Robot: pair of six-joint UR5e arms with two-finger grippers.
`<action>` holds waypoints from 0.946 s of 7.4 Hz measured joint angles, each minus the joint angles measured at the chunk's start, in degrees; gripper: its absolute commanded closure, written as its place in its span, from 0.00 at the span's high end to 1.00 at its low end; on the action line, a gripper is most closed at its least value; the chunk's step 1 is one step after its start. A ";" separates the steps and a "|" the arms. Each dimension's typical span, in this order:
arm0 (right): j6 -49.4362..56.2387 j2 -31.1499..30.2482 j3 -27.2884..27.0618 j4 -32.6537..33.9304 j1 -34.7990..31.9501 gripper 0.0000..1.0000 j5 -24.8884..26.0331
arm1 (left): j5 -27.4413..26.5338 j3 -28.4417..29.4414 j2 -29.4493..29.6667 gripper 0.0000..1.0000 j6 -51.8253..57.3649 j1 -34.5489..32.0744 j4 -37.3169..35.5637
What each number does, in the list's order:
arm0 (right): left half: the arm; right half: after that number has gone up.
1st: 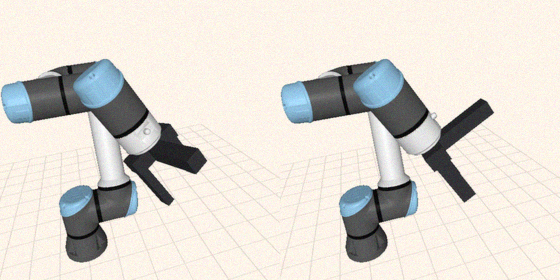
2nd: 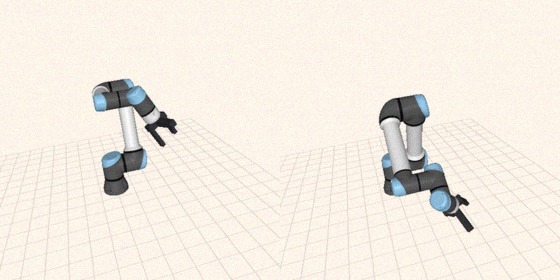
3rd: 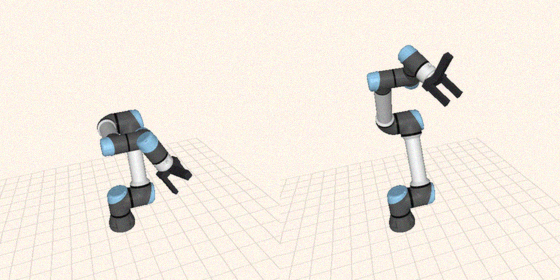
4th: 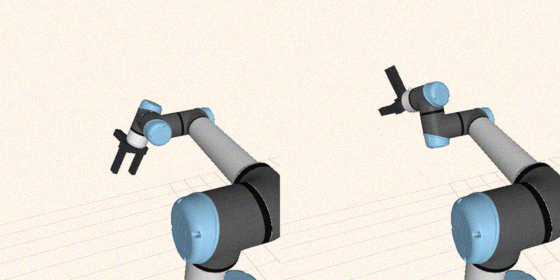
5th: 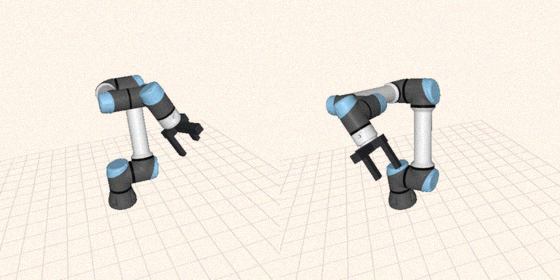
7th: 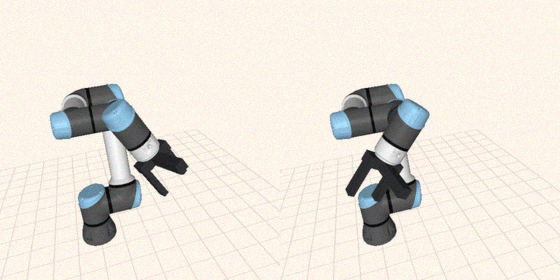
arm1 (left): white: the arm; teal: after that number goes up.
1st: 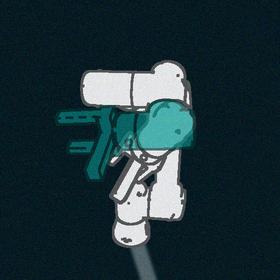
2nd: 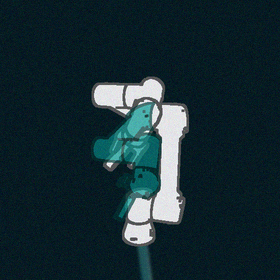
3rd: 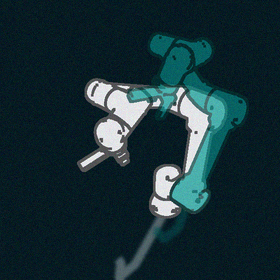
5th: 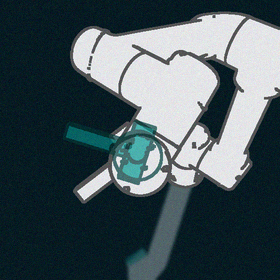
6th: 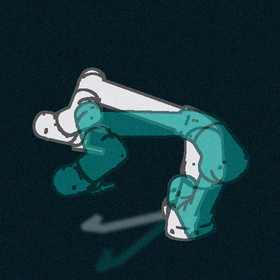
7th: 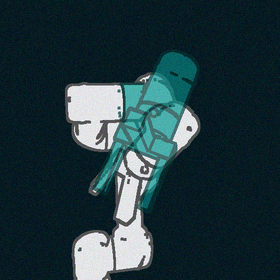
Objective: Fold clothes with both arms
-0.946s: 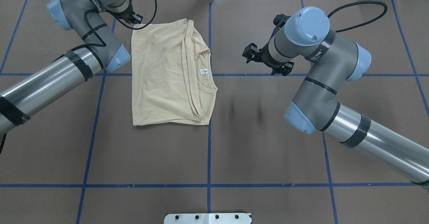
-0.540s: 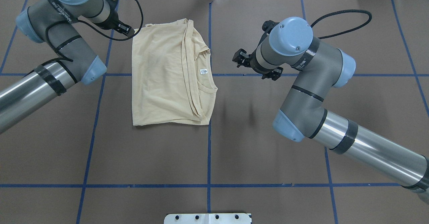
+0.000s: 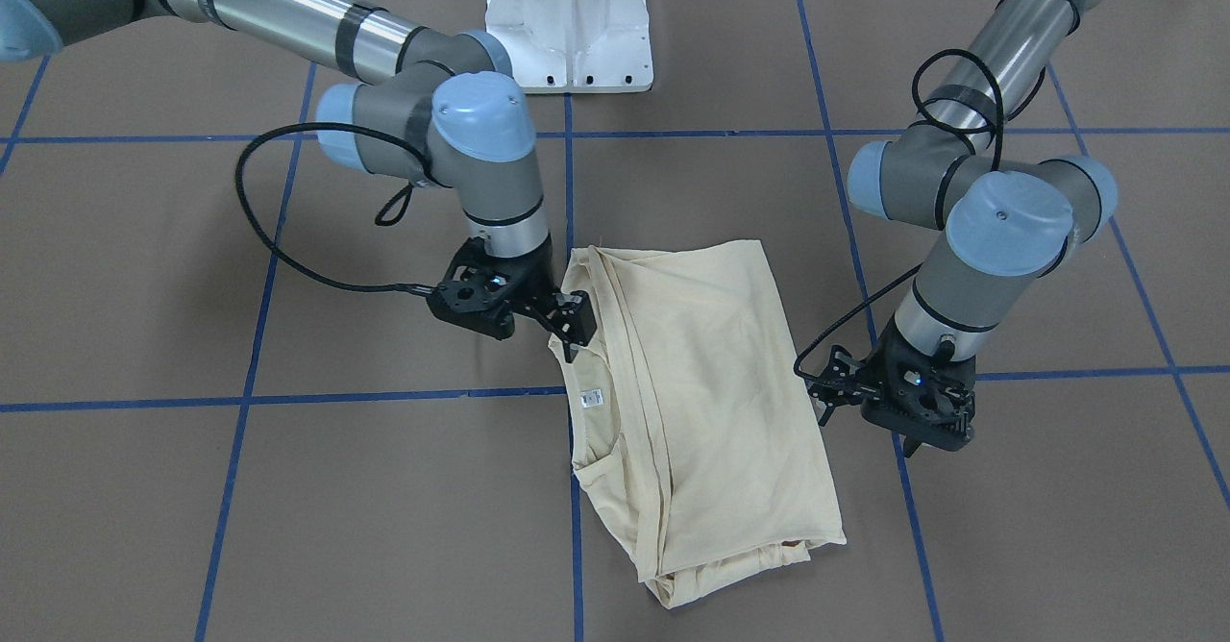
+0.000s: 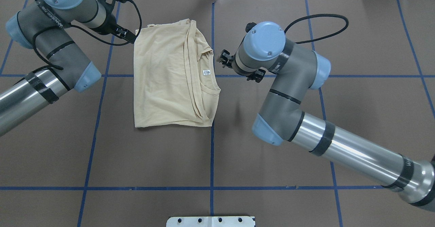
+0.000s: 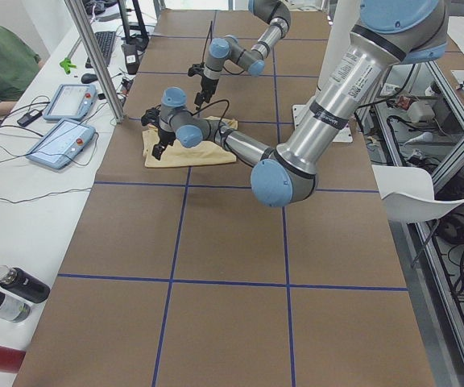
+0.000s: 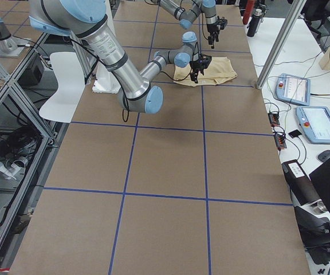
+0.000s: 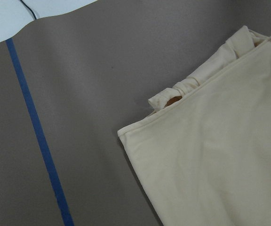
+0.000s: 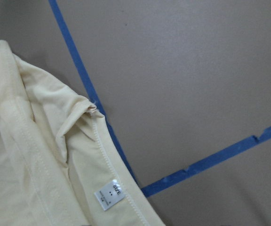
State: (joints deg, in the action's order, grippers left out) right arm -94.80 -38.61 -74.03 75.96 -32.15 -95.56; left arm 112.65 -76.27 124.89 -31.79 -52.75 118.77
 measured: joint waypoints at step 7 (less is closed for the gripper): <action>2.36 -1.02 2.06 0.40 3.00 0.00 1.07 | 0.09 -0.20 -0.08 1.00 -1.25 0.45 0.12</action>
State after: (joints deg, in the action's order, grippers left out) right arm -92.44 -39.63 -71.97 76.36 -29.15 -94.49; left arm 112.74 -76.47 124.80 -33.05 -52.30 118.89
